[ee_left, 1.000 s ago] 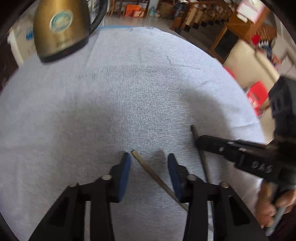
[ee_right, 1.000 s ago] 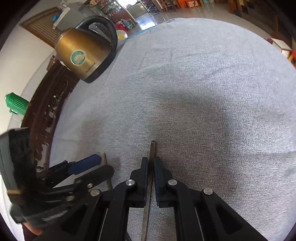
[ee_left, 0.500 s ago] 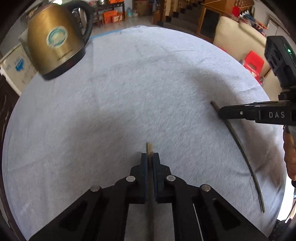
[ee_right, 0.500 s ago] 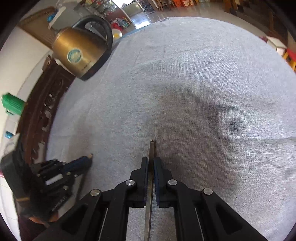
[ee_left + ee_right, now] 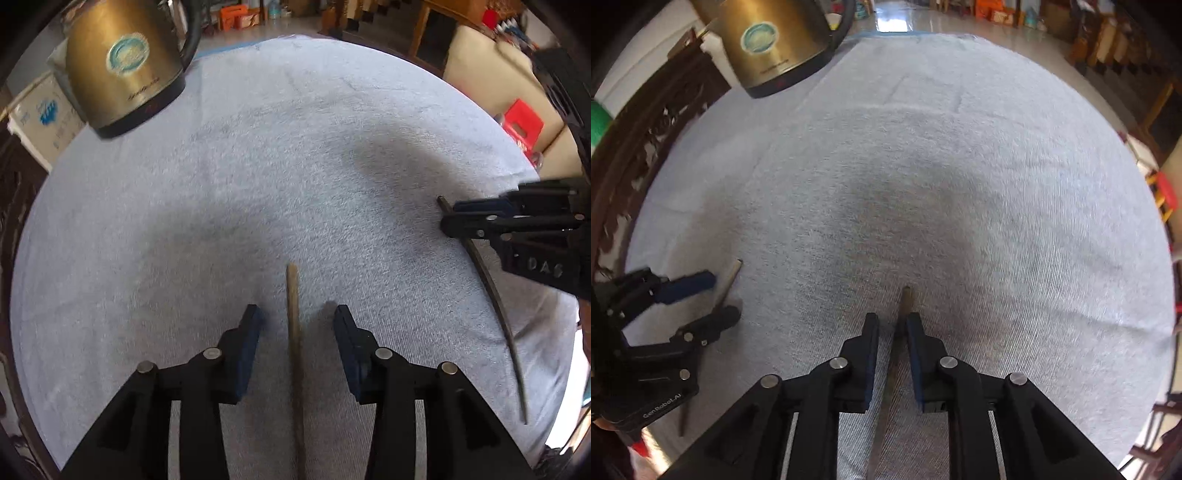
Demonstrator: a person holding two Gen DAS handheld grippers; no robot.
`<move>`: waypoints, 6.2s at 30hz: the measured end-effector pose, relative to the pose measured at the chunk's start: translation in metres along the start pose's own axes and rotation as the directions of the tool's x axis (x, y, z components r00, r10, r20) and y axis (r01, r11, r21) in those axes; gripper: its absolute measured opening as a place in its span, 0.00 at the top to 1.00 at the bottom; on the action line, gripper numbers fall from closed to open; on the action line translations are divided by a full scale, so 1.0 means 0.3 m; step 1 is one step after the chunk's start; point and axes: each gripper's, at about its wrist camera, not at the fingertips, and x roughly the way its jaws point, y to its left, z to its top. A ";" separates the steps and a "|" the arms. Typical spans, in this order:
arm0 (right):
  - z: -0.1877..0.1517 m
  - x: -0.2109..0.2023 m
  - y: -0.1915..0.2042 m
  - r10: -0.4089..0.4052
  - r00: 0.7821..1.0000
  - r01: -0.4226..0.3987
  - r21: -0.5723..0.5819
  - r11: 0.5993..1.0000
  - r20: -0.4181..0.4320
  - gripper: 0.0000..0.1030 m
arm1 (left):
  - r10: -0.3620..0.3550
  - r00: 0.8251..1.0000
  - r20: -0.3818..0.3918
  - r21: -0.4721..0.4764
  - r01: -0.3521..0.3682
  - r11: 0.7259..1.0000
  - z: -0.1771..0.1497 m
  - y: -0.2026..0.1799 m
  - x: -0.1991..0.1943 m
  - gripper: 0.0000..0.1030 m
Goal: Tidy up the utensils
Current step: 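Lift the chopsticks off the cloth and carry them toward the holder with both tools, then lower the held chopsticks into the holder with both tools, then open both tools to release the chopsticks into the holder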
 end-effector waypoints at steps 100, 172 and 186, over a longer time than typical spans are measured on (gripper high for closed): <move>-0.944 -1.050 0.125 0.198 0.431 -0.283 -0.076 0.956 0.880 0.94 | 0.444 0.439 0.781 -0.521 0.068 0.851 -0.717 -0.310 -0.908 0.95; -0.958 -0.878 0.189 0.284 0.583 -0.306 -0.118 0.945 0.761 0.93 | 0.413 0.697 0.586 -0.530 -0.056 0.846 -0.721 -0.363 -0.830 0.93; -0.957 -0.881 0.202 0.307 0.579 -0.331 -0.127 0.935 0.755 0.92 | 0.399 0.721 0.566 -0.532 -0.050 0.845 -0.727 -0.370 -0.848 0.93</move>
